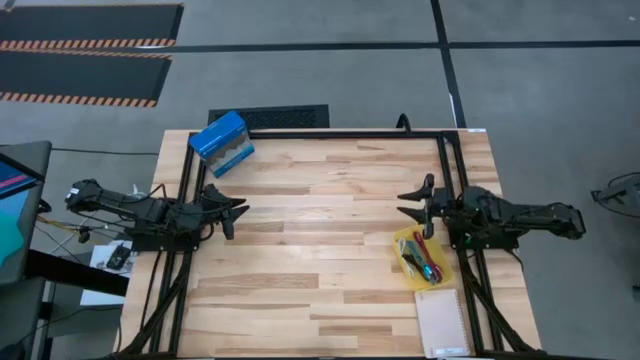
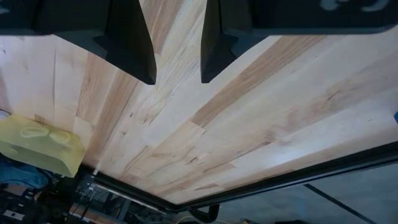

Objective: Pick and place USB-C Cables
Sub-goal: Return to Home Position

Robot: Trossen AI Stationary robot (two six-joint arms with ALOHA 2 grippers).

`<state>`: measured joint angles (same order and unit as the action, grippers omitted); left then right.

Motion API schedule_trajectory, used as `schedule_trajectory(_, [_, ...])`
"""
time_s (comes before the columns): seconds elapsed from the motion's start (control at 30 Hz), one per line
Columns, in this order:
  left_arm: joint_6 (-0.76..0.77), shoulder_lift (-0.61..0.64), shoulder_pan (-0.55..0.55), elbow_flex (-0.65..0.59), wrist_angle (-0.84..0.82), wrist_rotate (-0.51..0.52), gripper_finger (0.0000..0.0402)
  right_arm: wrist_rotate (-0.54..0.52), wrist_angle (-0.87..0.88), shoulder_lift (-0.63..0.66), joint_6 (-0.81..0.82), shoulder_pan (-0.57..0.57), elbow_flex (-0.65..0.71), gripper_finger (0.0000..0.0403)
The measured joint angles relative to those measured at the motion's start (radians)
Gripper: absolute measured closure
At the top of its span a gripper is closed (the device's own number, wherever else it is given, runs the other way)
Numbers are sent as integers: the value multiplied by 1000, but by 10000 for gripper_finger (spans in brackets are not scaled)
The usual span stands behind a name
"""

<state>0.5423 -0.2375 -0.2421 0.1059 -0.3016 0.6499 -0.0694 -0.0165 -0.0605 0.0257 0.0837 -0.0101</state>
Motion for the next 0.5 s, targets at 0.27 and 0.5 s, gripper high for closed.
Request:
schedule_trajectory(0.27, [0,0,0,0,0,0,288,1,4,0,0,3,0,219])
schedule_trajectory(0.5, [0,0,0,0,0,0,288,1,5,0,0,3,0,219])
